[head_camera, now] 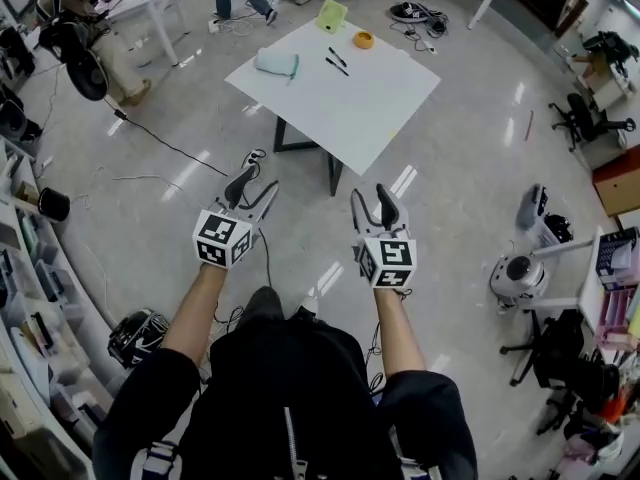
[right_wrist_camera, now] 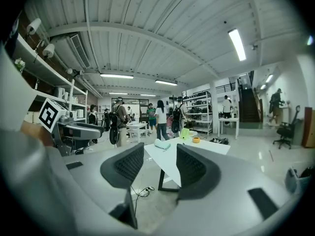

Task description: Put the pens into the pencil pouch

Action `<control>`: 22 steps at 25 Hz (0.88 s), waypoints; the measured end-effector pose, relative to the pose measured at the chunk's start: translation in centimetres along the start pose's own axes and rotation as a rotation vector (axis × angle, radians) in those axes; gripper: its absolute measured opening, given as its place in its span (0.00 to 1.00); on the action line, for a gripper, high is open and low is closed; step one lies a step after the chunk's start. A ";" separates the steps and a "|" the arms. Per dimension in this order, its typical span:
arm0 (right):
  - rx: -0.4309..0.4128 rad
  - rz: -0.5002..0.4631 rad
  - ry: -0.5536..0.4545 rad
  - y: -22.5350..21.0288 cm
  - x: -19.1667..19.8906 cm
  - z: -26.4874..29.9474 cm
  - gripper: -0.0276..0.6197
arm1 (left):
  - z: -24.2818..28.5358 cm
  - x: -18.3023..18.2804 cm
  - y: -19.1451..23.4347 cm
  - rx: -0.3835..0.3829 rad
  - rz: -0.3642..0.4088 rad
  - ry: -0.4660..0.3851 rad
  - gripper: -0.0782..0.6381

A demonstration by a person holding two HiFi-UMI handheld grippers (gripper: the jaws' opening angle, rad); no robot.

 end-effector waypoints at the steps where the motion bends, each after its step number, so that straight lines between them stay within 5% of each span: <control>1: -0.009 -0.002 0.003 0.0 0.1 -0.1 0.35 | -0.1 0.0 -0.2 -0.008 -0.002 0.000 0.44; 13: -0.042 -0.006 0.002 -1.6 -0.2 2.8 0.35 | 2.7 0.1 0.3 -0.015 0.004 0.002 0.44; 22: -0.012 -0.001 0.021 -3.9 -1.2 9.7 0.34 | 9.8 0.6 5.1 0.022 -0.013 0.007 0.44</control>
Point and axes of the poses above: the fingertips, and each gripper's own axes: z forward along the fingers, y to its left, x out of its underside, the point moved 3 cm from there along -z, backward along the fingers, and after that the axes turned 5 degrees about z, right-handed, at the moved point
